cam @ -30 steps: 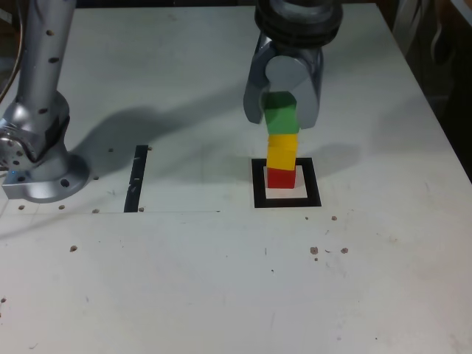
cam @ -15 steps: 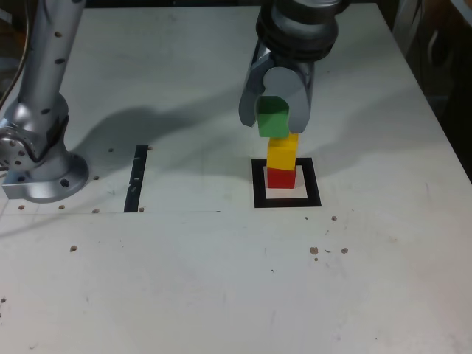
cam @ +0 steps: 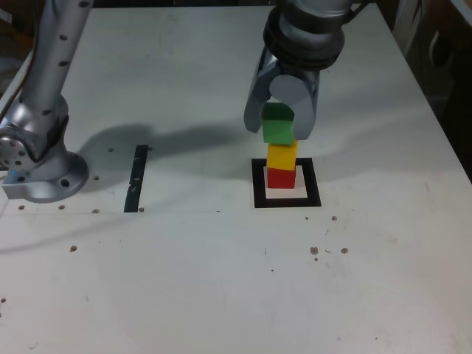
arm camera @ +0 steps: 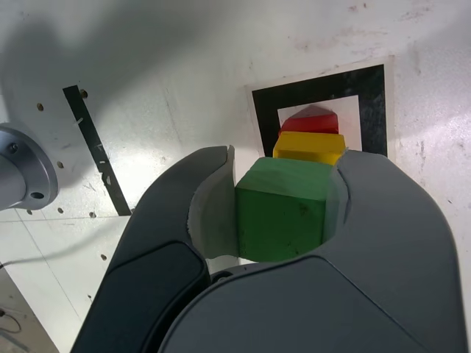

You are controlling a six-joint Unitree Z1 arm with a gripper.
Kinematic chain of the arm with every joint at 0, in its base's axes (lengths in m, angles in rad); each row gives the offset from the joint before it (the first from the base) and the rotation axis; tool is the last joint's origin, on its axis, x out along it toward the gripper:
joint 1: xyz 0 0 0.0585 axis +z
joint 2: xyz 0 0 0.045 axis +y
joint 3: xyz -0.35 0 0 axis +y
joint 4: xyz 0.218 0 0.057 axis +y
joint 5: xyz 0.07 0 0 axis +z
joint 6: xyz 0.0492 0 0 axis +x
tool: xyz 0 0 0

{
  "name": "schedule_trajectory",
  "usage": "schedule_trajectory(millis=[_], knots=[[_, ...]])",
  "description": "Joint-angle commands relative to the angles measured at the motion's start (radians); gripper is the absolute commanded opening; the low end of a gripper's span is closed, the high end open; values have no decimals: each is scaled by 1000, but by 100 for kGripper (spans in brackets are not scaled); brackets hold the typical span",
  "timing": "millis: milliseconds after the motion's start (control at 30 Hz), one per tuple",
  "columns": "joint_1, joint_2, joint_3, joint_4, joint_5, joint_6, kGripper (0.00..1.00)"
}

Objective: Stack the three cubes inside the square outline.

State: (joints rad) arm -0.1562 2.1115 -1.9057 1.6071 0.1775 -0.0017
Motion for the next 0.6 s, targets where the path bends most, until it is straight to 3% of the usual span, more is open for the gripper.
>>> schedule_trajectory(millis=[0, 433, 567], knots=[[1, 10, -5, 7, 1, 8, 20], [1, 25, -15, 4, -7, 11, 25], [1, 30, -13, 4, -8, 12, 32]])
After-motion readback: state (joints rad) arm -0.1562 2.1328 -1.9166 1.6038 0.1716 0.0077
